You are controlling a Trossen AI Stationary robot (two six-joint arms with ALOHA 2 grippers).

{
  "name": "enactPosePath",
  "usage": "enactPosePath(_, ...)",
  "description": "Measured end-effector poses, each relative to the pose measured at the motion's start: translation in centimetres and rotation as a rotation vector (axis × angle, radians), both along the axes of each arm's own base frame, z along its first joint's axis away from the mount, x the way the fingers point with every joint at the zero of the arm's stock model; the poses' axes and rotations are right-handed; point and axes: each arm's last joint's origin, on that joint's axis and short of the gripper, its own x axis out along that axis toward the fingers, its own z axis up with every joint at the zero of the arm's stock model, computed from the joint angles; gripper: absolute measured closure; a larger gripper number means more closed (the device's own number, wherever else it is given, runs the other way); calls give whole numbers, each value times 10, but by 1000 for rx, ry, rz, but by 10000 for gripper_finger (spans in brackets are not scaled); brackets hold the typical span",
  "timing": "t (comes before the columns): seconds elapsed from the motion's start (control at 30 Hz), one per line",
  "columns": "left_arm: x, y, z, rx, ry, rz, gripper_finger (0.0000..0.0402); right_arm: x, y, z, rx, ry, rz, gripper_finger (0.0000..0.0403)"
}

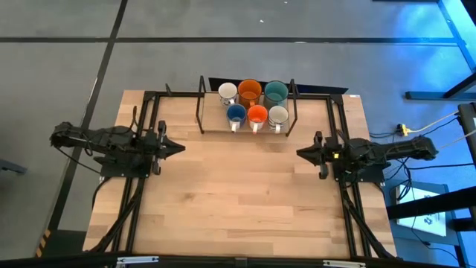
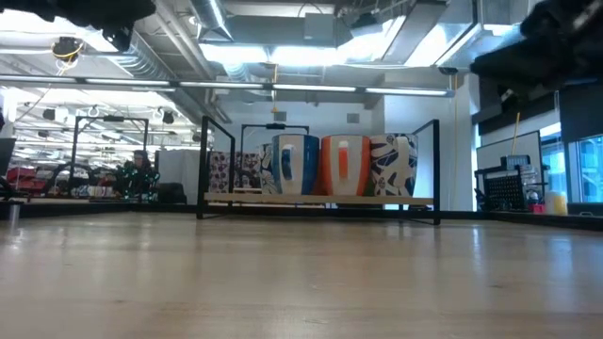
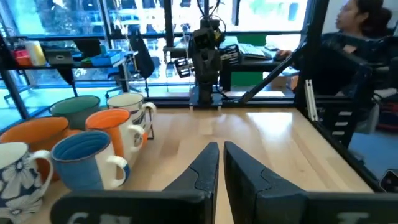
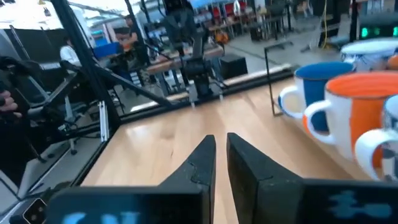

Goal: Place coffee mugs
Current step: Return to Home Position

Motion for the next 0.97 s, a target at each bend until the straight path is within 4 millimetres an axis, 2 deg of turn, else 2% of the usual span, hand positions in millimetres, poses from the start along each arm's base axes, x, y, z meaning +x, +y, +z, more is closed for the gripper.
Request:
enactPosePath(0.23, -4, 3, -25, -40, -59, 8, 382, -21, -3, -8, -53, 11, -8, 374)
enactPosePath(0.33, -6, 4, -32, -46, -73, 14, 382, -20, -3, -12, -102, 45, 5, 375)
enactPosePath(0.6, -17, 4, -46, -50, -137, -32, 382, -19, 1, -12, -197, -3, 134, 375)
enactPosePath(0.8, -18, 5, -55, -52, -145, -35, 382, -14, 1, -24, -210, -58, 110, 375)
enactPosePath(0.97, -17, 4, -57, -51, -139, -65, 382, -14, 2, -25, -213, -50, 122, 375)
